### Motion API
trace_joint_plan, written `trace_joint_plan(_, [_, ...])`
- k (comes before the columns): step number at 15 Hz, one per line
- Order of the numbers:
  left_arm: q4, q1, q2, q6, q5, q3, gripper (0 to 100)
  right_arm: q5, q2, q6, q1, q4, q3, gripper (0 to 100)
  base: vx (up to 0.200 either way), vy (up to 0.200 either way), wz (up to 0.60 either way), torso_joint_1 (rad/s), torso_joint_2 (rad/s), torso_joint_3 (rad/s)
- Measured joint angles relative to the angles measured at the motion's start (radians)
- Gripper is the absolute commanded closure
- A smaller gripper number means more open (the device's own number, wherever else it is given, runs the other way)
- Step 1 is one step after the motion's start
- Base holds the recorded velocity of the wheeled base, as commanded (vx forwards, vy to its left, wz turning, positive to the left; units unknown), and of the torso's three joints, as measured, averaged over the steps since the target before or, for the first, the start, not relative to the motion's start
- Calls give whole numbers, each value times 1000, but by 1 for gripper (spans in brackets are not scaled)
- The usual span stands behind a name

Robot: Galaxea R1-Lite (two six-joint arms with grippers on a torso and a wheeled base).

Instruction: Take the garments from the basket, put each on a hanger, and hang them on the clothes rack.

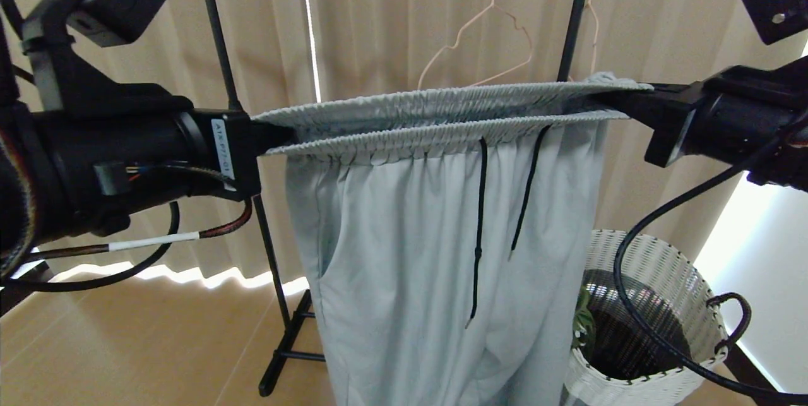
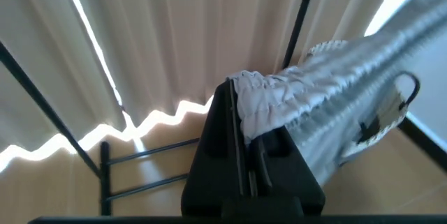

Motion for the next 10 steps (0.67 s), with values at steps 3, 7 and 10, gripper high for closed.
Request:
trace_joint_plan(3, [0,-14,-70,31,-37,65,100,2,57,0,-2,-6,-42,100,0,0,0,0,0,0])
trace_joint_plan(7, [-1,-39,-135,33,-71,109,100,4,100,3,0,-12,-61,100,0,0,0,0,0,0])
trace_joint_plan(10, [-1,-42,-161,33,-72,125,100,4,123,2,3,-65,-64,100,0,0,0,0,0,0])
